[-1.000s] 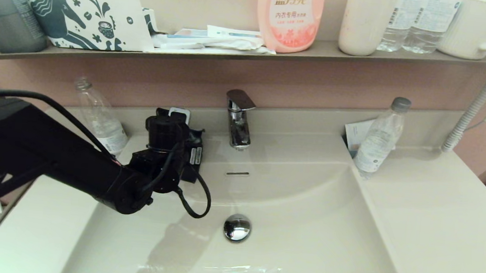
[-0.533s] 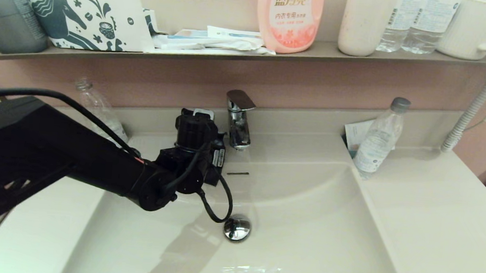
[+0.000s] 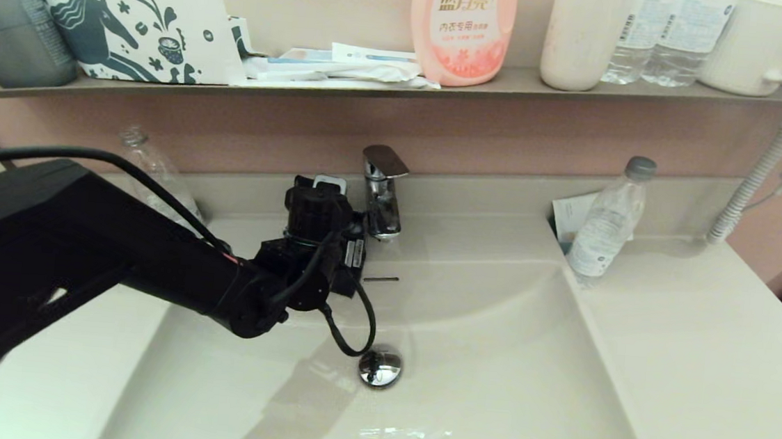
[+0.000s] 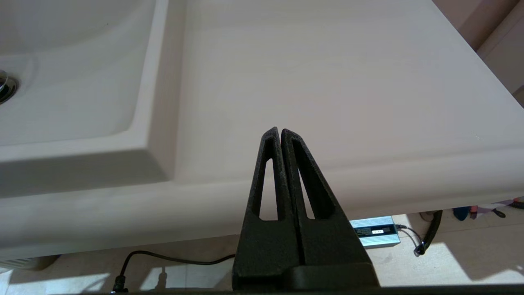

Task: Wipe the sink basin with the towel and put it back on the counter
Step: Wipe the sink

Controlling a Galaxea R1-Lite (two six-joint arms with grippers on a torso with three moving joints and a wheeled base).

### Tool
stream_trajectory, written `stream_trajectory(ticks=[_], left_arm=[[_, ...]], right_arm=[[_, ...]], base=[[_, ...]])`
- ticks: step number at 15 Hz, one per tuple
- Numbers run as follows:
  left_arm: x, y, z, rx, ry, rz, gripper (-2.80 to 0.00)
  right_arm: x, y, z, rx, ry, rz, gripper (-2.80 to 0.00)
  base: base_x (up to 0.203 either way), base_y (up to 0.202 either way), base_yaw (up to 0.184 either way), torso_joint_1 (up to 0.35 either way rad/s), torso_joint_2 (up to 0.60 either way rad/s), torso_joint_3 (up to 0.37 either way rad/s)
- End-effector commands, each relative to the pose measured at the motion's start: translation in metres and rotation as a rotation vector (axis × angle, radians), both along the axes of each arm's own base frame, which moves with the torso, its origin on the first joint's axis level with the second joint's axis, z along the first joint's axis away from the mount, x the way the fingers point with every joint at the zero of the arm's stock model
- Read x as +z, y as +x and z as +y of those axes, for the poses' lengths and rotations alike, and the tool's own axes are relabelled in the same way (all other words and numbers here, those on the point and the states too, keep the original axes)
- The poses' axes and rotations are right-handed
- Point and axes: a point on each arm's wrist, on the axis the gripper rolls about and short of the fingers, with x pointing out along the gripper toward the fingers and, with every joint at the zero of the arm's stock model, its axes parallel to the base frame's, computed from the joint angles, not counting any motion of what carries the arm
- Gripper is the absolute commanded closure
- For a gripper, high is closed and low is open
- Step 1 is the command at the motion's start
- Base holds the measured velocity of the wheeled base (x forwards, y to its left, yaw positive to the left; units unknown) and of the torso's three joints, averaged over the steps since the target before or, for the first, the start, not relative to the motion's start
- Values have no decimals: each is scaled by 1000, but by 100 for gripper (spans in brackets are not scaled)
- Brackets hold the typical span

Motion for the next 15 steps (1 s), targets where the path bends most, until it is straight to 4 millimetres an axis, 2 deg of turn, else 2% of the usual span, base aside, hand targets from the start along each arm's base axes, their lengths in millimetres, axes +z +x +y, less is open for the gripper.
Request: stream_trajectory(ticks=[1, 6, 9, 12, 15], left_arm=[[0, -1, 21, 43, 9, 20, 0], [5, -10, 67, 97, 5, 52, 0], [7, -6, 89, 125, 19, 59, 0], [8, -3, 103, 145, 16, 59, 0], [12, -4, 99, 135, 11, 46, 0]], right_arm=[[0, 0, 0, 0, 0, 1, 0], [0, 0, 0, 0, 0, 1, 0], [0, 0, 0, 0, 0, 1, 0], [0, 0, 0, -1, 0, 1, 0], [0, 0, 0, 0, 0, 1, 0]], base=[[0, 0, 0, 0, 0, 0], [0, 0, 0, 0, 0, 0], [0, 0, 0, 0, 0, 0], [0, 0, 0, 0, 0, 0], [0, 0, 0, 0, 0, 0]])
